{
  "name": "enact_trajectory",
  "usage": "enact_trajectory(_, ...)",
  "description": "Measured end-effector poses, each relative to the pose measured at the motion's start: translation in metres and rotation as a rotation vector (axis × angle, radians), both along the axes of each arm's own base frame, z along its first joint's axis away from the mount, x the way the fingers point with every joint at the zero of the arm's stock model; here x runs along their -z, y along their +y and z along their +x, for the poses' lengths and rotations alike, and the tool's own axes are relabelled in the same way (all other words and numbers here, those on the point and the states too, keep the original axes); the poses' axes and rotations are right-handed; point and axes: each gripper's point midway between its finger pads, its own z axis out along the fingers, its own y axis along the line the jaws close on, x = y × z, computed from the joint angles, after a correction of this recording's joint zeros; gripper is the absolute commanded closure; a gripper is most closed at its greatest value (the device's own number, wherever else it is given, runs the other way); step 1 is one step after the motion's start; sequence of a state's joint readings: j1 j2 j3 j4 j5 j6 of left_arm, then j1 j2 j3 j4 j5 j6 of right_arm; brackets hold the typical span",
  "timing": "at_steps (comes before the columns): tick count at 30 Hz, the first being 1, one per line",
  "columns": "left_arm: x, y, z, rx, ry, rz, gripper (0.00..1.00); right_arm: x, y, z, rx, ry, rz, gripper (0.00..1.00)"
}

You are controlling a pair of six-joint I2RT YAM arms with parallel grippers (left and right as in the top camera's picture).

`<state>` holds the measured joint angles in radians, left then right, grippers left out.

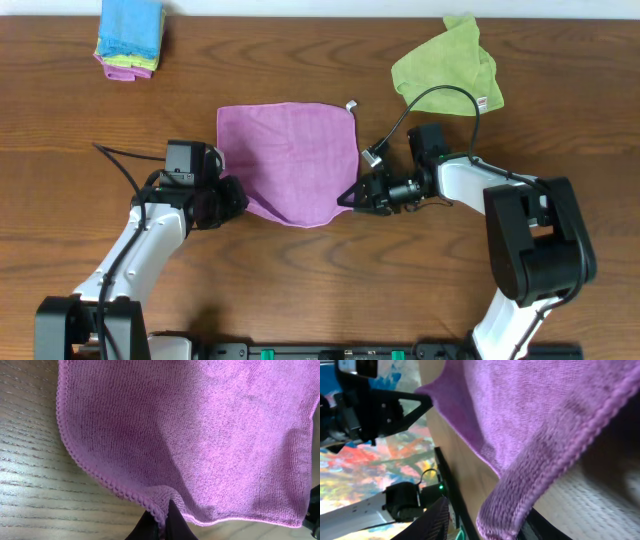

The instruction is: Fold the cloth

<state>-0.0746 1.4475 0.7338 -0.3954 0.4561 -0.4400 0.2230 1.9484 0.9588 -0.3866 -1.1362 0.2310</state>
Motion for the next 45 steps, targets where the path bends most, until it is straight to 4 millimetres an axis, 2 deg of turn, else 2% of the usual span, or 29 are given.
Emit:
enact_trajectory(4,0.001,0.0,-0.002,0.003,0.009,0.002,0.94,0.002,0.0,0.005,0.014,-0.015,-0.014,0.72)
enact_trajectory(18,0.002,0.0,-0.004,0.022,0.008,0.009,0.95,0.005,-0.002,0.002,0.028,0.036,-0.038,0.79)
enact_trajectory(21,0.002,0.0,-0.004,0.022,0.008,0.01,0.94,0.005,-0.003,0.0,0.028,0.046,-0.04,0.98)
enact_trajectory(28,0.0,0.0,-0.003,0.022,0.003,0.009,0.94,0.002,-0.001,-0.002,0.024,0.06,-0.017,0.98)
enact_trajectory(31,-0.013,0.0,0.009,0.03,-0.03,0.014,0.94,-0.002,0.0,0.002,0.023,0.051,-0.009,0.99)
enact_trajectory(33,-0.031,0.001,0.027,0.037,-0.09,0.032,0.94,-0.01,0.003,0.013,0.024,0.014,-0.004,0.99)
enact_trajectory(35,-0.054,0.007,0.051,0.026,-0.176,0.072,0.94,-0.025,0.006,0.038,0.036,-0.062,-0.008,0.99)
enact_trajectory(38,-0.067,0.013,0.07,0.009,-0.259,0.111,0.95,-0.04,0.008,0.069,0.069,-0.17,-0.035,0.99)
enact_trajectory(41,-0.069,0.016,0.084,-0.006,-0.305,0.127,0.94,-0.052,0.008,0.095,0.111,-0.252,-0.071,0.99)
enact_trajectory(45,-0.048,0.019,0.101,-0.023,-0.286,0.139,0.94,-0.063,0.005,0.12,0.16,-0.311,-0.107,0.99)
